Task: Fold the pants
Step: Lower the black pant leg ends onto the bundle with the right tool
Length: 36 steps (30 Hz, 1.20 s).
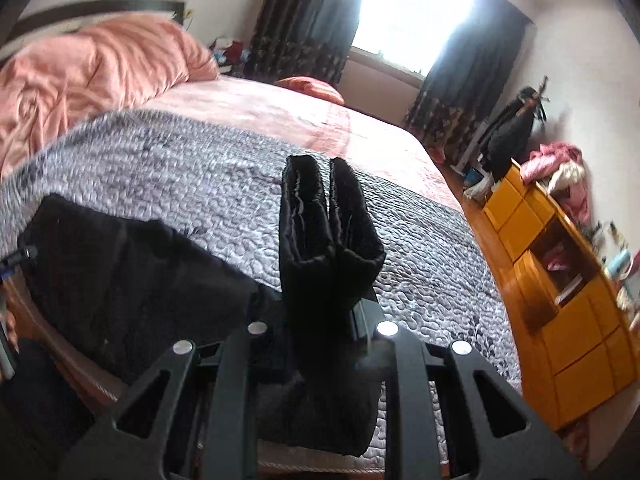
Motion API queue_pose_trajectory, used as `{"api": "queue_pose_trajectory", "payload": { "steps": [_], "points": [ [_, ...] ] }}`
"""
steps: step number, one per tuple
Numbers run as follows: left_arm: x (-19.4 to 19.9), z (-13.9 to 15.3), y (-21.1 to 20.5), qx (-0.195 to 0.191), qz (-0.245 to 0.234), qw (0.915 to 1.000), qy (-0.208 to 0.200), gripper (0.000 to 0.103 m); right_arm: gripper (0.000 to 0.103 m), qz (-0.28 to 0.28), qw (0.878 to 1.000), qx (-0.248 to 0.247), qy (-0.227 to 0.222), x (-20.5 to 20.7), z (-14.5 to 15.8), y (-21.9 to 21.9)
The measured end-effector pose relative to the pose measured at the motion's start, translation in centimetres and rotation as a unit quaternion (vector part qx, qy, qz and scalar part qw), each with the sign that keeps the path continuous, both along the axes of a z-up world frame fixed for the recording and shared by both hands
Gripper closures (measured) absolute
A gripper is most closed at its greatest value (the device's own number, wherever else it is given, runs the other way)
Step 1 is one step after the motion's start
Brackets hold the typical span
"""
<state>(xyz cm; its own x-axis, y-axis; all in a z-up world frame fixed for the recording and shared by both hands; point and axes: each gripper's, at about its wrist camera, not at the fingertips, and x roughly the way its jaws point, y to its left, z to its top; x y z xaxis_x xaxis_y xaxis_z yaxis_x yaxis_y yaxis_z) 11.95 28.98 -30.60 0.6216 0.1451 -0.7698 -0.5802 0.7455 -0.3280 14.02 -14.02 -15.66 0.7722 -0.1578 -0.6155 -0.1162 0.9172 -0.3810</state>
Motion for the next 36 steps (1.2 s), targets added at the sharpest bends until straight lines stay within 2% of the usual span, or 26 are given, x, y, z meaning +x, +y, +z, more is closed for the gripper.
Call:
{"api": "queue_pose_trajectory", "payload": {
  "steps": [4, 7, 10, 13, 17, 21, 25, 29, 30, 32, 33, 34, 36],
  "points": [
    [-0.2, -0.2, 0.4, -0.007, 0.003, 1.0000, -0.002, 0.004, 0.084, 0.018, 0.998, -0.060, 0.008, 0.2, -2.6, 3.3],
    [-0.2, -0.4, 0.7, -0.015, 0.006, 0.9999, 0.000, 0.004, 0.084, 0.036, 0.991, -0.127, 0.015, 0.2, -5.8, 6.1],
    [-0.4, -0.3, 0.9, -0.017, 0.008, 0.9998, -0.004, 0.004, 0.084, 0.060, 0.977, -0.204, 0.017, -0.2, -9.9, 9.0],
    [-0.6, -0.4, 1.2, -0.021, 0.010, 0.9997, -0.007, 0.004, 0.084, 0.086, 0.956, -0.279, 0.015, -1.0, -14.1, 11.3],
    [-0.8, -0.5, 1.4, -0.028, 0.012, 0.9995, -0.008, 0.004, 0.084, 0.107, 0.938, -0.327, 0.026, -1.4, -18.1, 12.9],
    [-0.9, -0.5, 1.6, -0.029, 0.012, 0.9995, -0.009, 0.004, 0.084, 0.128, 0.931, -0.340, 0.046, -1.7, -20.8, 13.6],
    [-0.9, -0.5, 1.6, -0.029, 0.011, 0.9995, -0.008, 0.004, 0.080, 0.154, 0.930, -0.326, 0.070, -1.9, -22.4, 13.4],
    [-0.9, -0.7, 1.6, -0.031, 0.011, 0.9995, -0.006, 0.004, 0.063, 0.175, 0.939, -0.278, 0.100, -1.8, -22.2, 13.0],
    [-0.9, -0.7, 1.6, -0.031, 0.011, 0.9994, -0.006, 0.004, 0.060, 0.181, 0.944, -0.254, 0.110, -1.7, -21.5, 12.8],
    [-0.8, -0.7, 1.6, -0.032, 0.011, 0.9994, -0.006, 0.004, 0.054, 0.192, 0.955, -0.177, 0.142, -1.2, -19.4, 11.9],
    [-0.8, -0.7, 1.6, -0.033, 0.012, 0.9994, -0.006, 0.004, 0.038, 0.196, 0.958, -0.146, 0.152, -1.0, -18.3, 11.4],
    [-0.8, -0.7, 1.6, -0.034, 0.012, 0.9993, -0.006, 0.004, 0.031, 0.205, 0.959, -0.100, 0.166, -0.7, -17.0, 10.8],
    [-0.8, -0.8, 1.6, -0.035, 0.013, 0.9993, -0.007, 0.004, 0.027, 0.207, 0.963, 0.004, 0.174, 0.0, -14.1, 8.9]
  ]
}}
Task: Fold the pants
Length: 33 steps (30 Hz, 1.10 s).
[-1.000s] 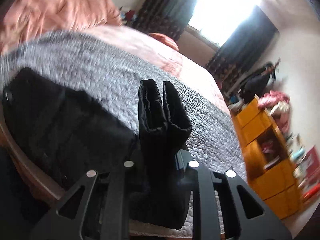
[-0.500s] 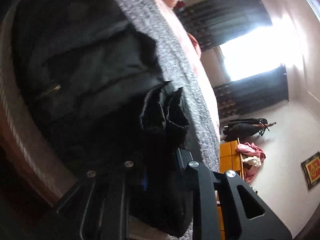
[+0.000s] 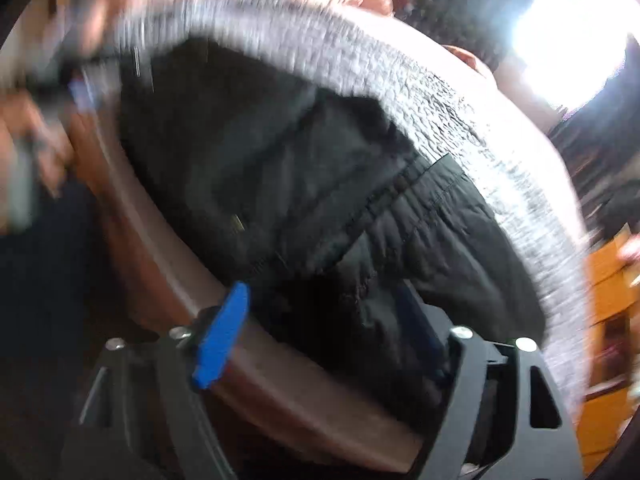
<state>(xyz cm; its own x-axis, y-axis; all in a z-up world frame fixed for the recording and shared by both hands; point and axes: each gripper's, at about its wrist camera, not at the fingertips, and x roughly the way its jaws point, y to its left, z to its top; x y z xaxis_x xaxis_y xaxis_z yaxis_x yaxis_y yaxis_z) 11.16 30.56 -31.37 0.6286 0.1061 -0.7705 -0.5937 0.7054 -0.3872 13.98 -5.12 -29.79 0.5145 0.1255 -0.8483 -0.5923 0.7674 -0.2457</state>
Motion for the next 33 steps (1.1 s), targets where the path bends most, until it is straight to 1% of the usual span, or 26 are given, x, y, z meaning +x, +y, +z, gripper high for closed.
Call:
{"api": "queue_pose_trajectory", "payload": {
  "steps": [2, 3, 5, 8, 10, 11, 13, 14, 16, 21, 24, 26, 28, 31, 33],
  "points": [
    [0.0, 0.0, -0.1, -0.001, 0.000, 1.0000, 0.000, 0.004, 0.027, -0.033, 0.998, 0.050, 0.023, 1.2, 1.5, -1.8],
    [0.1, 0.0, -0.1, -0.001, -0.001, 1.0000, 0.000, 0.004, 0.028, -0.044, 0.997, 0.060, 0.028, 1.6, 1.7, -2.5],
    [0.2, -0.1, -0.3, 0.000, -0.003, 1.0000, -0.001, 0.004, 0.031, -0.054, 0.997, 0.053, 0.032, 2.3, 1.4, -3.0],
    [0.3, 0.0, -0.3, -0.001, -0.006, 1.0000, 0.000, 0.004, 0.033, -0.063, 0.996, 0.039, 0.043, 2.9, 0.2, -3.0],
    [0.2, 0.0, -0.1, -0.003, -0.005, 1.0000, -0.001, 0.004, 0.033, -0.067, 0.996, 0.034, 0.048, 3.2, -0.5, -3.0],
    [0.1, -0.1, 0.0, -0.005, -0.004, 1.0000, -0.001, 0.004, 0.034, -0.068, 0.996, 0.031, 0.051, 2.6, -1.2, -2.3],
    [0.0, -0.1, 0.1, -0.007, -0.002, 1.0000, -0.002, 0.004, 0.045, -0.067, 0.995, 0.028, 0.069, 3.1, -2.2, -2.1],
    [0.0, -0.1, 0.1, -0.008, -0.002, 1.0000, -0.001, 0.004, 0.062, -0.065, 0.994, 0.033, 0.079, 3.0, -2.4, -1.9],
    [0.0, -0.1, 0.0, -0.007, -0.003, 1.0000, -0.001, 0.004, 0.081, -0.061, 0.993, 0.042, 0.089, 3.0, -2.7, -1.6],
    [0.1, -0.2, 0.1, -0.009, -0.004, 1.0000, 0.000, 0.004, 0.090, -0.050, 0.993, 0.063, 0.081, 2.9, -0.7, -1.2],
    [0.2, -0.1, 0.0, -0.007, -0.005, 1.0000, 0.000, 0.004, 0.091, -0.033, 0.994, 0.081, 0.066, 2.0, 1.3, -1.0],
    [0.3, -0.1, 0.0, -0.007, -0.006, 1.0000, 0.001, 0.004, 0.091, -0.018, 0.994, 0.082, 0.063, 1.7, 1.8, -0.5],
    [0.4, -0.2, -0.2, -0.006, -0.007, 1.0000, 0.003, 0.004, 0.091, -0.012, 0.994, 0.076, 0.073, 1.9, 1.1, -0.1],
    [0.4, -0.1, -0.3, -0.002, -0.008, 1.0000, 0.005, 0.004, 0.091, -0.016, 0.993, 0.054, 0.101, 2.5, -1.9, 0.4],
    [0.4, -0.1, -0.2, -0.003, -0.006, 1.0000, 0.005, 0.004, 0.091, -0.020, 0.992, 0.052, 0.109, 2.9, -3.0, 0.2]
  ]
}}
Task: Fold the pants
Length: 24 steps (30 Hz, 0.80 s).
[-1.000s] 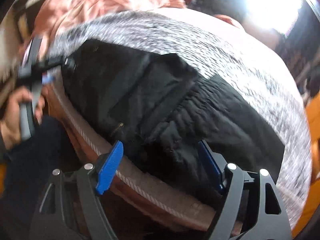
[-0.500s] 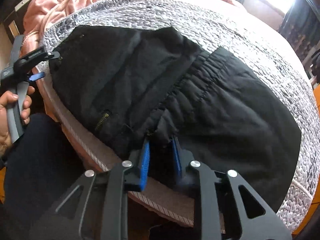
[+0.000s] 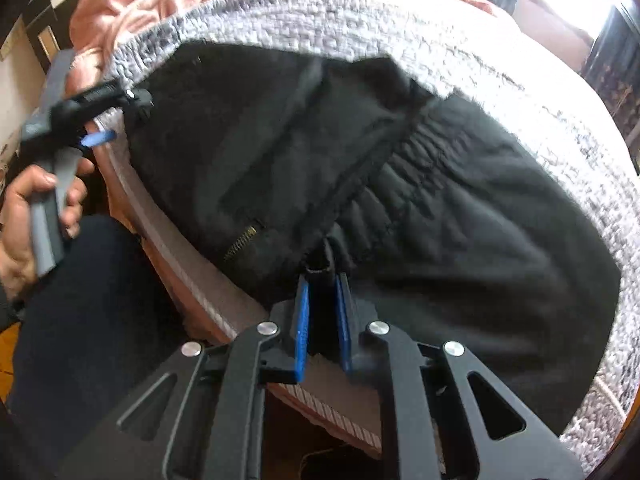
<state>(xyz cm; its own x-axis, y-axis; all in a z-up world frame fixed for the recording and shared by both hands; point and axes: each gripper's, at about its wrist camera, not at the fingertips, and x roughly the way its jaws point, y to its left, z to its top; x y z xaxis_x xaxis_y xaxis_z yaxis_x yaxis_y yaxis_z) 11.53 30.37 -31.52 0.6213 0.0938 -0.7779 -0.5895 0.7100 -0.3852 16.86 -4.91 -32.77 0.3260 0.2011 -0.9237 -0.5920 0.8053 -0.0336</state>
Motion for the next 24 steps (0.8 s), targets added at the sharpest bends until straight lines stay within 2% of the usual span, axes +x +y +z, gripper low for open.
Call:
{"api": "queue_pose_trajectory", "payload": {
  "steps": [4, 5, 9, 13, 17, 21, 24],
  "points": [
    [-0.1, -0.1, 0.2, -0.002, 0.003, 1.0000, 0.002, 0.004, 0.084, 0.007, 1.000, 0.000, 0.004, 0.2, 0.2, 0.1],
    [0.0, -0.2, 0.1, -0.003, 0.002, 1.0000, 0.004, 0.004, 0.077, 0.011, 1.000, 0.002, 0.006, 0.1, 0.5, 0.2],
    [0.0, -0.2, 0.1, -0.002, 0.000, 1.0000, 0.007, 0.004, 0.067, 0.008, 0.998, 0.065, 0.015, 0.1, 3.6, -0.4],
    [0.0, -0.4, 0.3, -0.010, 0.001, 0.9999, 0.010, 0.004, 0.067, -0.045, 0.993, 0.107, 0.006, 2.6, 5.7, -2.7],
    [0.0, -0.5, 0.3, -0.011, 0.001, 0.9999, 0.010, 0.004, 0.066, -0.112, 0.989, 0.098, 0.027, 5.2, 3.7, -4.7],
    [0.0, -1.0, 0.4, -0.043, -0.001, 0.9990, 0.007, 0.004, 0.064, -0.094, 0.992, 0.056, 0.063, 5.0, 0.3, -3.5],
    [-0.6, -1.5, 1.1, -0.094, 0.002, 0.9956, 0.003, 0.004, 0.064, -0.077, 0.991, 0.065, 0.085, 5.0, 0.4, -2.7]
  ]
}}
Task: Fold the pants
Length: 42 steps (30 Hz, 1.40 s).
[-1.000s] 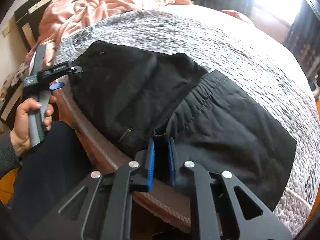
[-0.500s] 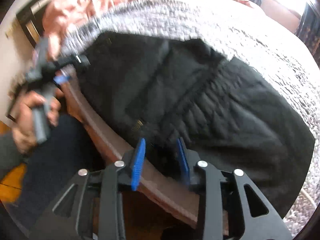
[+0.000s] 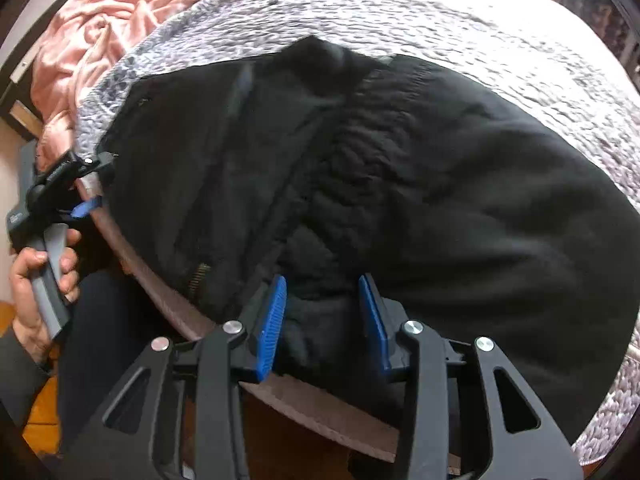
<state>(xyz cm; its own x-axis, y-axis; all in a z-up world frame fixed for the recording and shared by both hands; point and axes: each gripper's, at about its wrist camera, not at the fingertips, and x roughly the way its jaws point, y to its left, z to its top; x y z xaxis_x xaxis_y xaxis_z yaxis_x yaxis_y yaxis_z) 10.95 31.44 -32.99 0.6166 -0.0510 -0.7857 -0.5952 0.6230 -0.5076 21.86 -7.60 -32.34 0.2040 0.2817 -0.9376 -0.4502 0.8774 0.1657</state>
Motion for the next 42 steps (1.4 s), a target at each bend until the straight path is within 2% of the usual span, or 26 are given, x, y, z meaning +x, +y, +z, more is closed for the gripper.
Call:
{"api": "queue_pose_trajectory", "payload": {
  "steps": [2, 4, 6, 8, 12, 15, 19, 22, 23, 27, 30, 31, 32, 34, 36, 40, 42],
  "points": [
    [-0.7, -0.2, 0.7, -0.037, -0.001, 0.9993, -0.009, 0.004, 0.064, 0.022, 0.999, 0.027, 0.011, 0.4, 1.9, 0.9],
    [-1.3, -0.3, 1.8, -0.067, 0.006, 0.9975, -0.021, 0.004, 0.055, 0.057, 0.996, 0.057, 0.024, 1.5, 4.5, 2.6],
    [-1.8, -0.4, 3.5, -0.107, 0.028, 0.9931, -0.041, 0.004, 0.039, 0.086, 0.993, 0.069, 0.034, 3.1, 6.5, 4.6],
    [-1.7, -0.7, 5.1, -0.147, 0.048, 0.9864, -0.056, 0.004, 0.031, 0.116, 0.989, 0.079, 0.055, 5.3, 7.8, 7.2],
    [-0.5, -2.1, 7.5, -0.199, 0.064, 0.9762, -0.057, 0.004, 0.015, 0.181, 0.978, 0.058, 0.086, 9.5, 9.3, 13.8],
    [0.1, -3.1, 8.5, -0.236, 0.073, 0.9670, -0.061, 0.004, 0.015, 0.236, 0.968, 0.016, 0.088, 12.8, 9.5, 20.8],
    [0.4, -3.6, 8.6, -0.252, 0.080, 0.9625, -0.062, 0.004, 0.015, 0.296, 0.949, -0.028, 0.108, 16.1, 7.5, 27.9],
    [0.2, -3.4, 8.4, -0.269, 0.080, 0.9578, -0.063, 0.004, 0.015, 0.316, 0.940, -0.043, 0.125, 17.7, 5.1, 31.4],
    [0.5, -3.5, 8.3, -0.285, 0.076, 0.9529, -0.072, 0.004, 0.015, 0.319, 0.938, -0.044, 0.131, 18.1, 4.3, 32.2],
    [1.4, -4.6, 8.2, -0.304, 0.075, 0.9477, -0.063, 0.004, 0.015, 0.333, 0.929, -0.041, 0.152, 19.0, 1.7, 35.4],
    [1.8, -4.8, 8.5, -0.324, 0.076, 0.9396, -0.081, 0.005, 0.015, 0.348, 0.922, -0.040, 0.164, 19.0, 0.2, 36.7],
    [2.1, -4.7, 8.5, -0.326, 0.071, 0.9386, -0.087, 0.009, 0.015, 0.351, 0.920, -0.039, 0.169, 19.0, -0.1, 37.0],
    [2.3, -4.9, 8.4, -0.336, 0.062, 0.9351, -0.094, 0.019, 0.015, 0.356, 0.917, -0.039, 0.174, 19.0, -0.6, 37.3],
    [2.4, -5.2, 8.2, -0.337, 0.063, 0.9350, -0.092, 0.024, 0.015, 0.361, 0.914, -0.043, 0.180, 19.1, -1.2, 37.8],
    [2.3, -6.0, 8.1, -0.341, 0.063, 0.9332, -0.093, 0.038, 0.015, 0.369, 0.909, -0.050, 0.189, 19.1, -2.0, 38.5],
    [1.8, -6.8, 8.6, -0.361, 0.092, 0.9218, -0.106, 0.042, 0.015, 0.390, 0.897, -0.064, 0.198, 18.8, -3.5, 40.2],
    [1.9, -6.7, 8.7, -0.362, 0.099, 0.9207, -0.107, 0.040, 0.015, 0.400, 0.890, -0.075, 0.205, 18.5, -4.4, 41.2]
  ]
}}
